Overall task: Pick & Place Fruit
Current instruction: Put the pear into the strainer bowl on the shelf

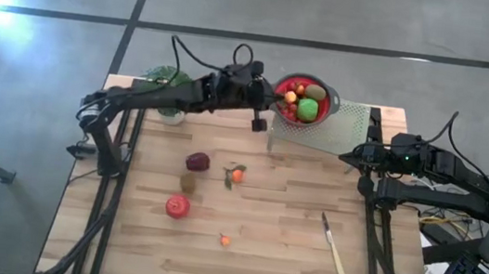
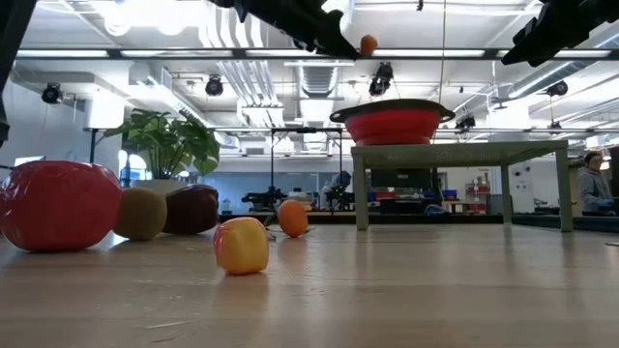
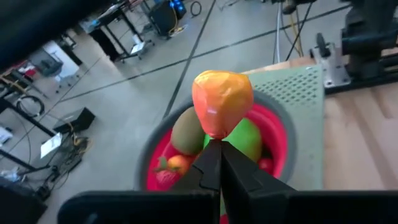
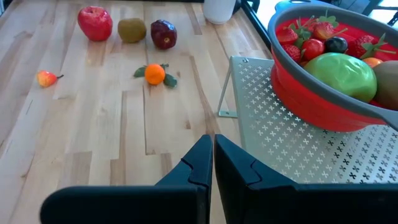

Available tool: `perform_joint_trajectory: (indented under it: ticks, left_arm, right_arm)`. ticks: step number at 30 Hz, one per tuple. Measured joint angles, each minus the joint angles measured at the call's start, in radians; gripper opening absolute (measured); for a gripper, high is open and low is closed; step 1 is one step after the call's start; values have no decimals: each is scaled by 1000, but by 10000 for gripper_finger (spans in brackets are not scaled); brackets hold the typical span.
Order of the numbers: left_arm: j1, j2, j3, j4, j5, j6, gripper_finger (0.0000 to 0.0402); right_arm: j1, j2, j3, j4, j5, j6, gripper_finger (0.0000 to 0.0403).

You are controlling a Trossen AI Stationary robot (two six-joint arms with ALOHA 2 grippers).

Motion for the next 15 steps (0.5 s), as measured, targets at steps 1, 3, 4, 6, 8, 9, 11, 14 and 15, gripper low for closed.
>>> perform_joint_trajectory:
  ticks: [1, 3, 4, 6, 8, 9, 11, 14, 15]
  left_arm:
    - [8, 4, 0, 3, 0, 0, 1]
    - [20, 18, 0, 1, 0, 0, 1]
    - [24, 27, 0, 2, 0, 3, 1]
    - [32, 41, 0, 0, -1, 19, 1]
    - [34, 60, 0, 3, -4, 37, 1]
    - [33, 66, 0, 1, -4, 46, 1]
    - [33, 82, 0, 6, -5, 58, 2]
    - [33, 103, 0, 9, -6, 97, 2]
    - [33, 110, 0, 12, -8, 111, 2]
  right_arm:
    - [0, 0, 0, 0, 0, 0, 13]
    - [0, 0, 0, 0, 0, 0, 13]
    - [0, 0, 0, 0, 0, 0, 13]
    - [0, 0, 0, 0, 0, 0, 13]
    - [0, 0, 0, 0, 0, 0, 13]
    - [0, 0, 0, 0, 0, 0, 13]
    - [0, 0, 0, 0, 0, 0, 13]
    - [0, 0, 0, 0, 0, 0, 13]
    - [0, 0, 0, 0, 0, 0, 13]
